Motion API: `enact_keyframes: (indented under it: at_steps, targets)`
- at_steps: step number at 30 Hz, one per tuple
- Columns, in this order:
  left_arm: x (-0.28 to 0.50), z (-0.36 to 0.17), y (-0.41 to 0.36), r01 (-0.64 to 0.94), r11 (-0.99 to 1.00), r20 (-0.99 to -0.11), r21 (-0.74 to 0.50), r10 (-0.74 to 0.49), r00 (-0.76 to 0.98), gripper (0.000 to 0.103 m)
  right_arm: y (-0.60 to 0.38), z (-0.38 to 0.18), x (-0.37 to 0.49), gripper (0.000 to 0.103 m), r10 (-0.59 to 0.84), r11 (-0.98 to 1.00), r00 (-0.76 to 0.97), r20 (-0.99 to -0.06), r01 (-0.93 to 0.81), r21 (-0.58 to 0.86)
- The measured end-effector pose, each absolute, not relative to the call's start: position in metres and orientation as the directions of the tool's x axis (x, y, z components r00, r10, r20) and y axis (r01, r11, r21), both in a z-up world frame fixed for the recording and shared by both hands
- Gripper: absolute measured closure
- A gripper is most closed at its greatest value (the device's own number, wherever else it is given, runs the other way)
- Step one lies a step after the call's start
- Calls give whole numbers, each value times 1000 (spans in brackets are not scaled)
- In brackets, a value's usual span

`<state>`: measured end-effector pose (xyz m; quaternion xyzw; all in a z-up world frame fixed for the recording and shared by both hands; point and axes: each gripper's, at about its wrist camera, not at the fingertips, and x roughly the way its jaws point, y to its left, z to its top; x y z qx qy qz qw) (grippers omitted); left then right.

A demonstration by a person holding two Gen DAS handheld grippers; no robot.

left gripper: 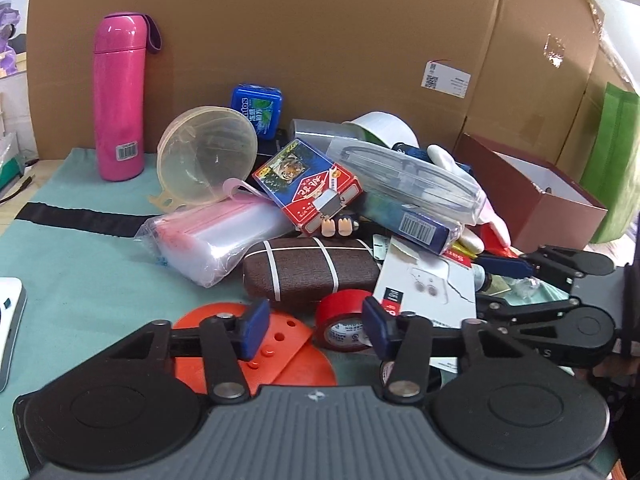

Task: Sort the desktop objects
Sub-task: 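Move both grippers toward the pile of items on the table, then grasp the SanDisk card package with the left gripper while the right gripper approaches the white tube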

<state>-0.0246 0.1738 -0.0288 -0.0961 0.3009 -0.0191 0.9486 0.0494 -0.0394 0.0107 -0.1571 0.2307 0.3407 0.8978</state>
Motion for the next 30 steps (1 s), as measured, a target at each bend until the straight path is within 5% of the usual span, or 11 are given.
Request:
enact_keyframes:
  at_steps: [3,5,17,21,30]
  targets:
    - [-26,-28,173,19,982,-561,-188,-123,818,64,-36,10,49,49,527,722,672,-520,-677,-143]
    - [-30,-28,175,39,982,-564,-187,-139,814,64,-37,10,47,62,533,712,664,-524,-687,-146]
    - [-40,-40,192,18,967,-596,-254,-171,784,60,-41,13,43,78,554,701,641,-531,-704,-119]
    - [-45,-39,178,137,928,-551,-346,-320,771,54,-51,15,33,78,547,707,639,-540,-698,-109]
    - [-30,-55,125,240,911,-602,-337,-404,689,42,-95,6,5,78,513,738,620,-593,-672,-64]
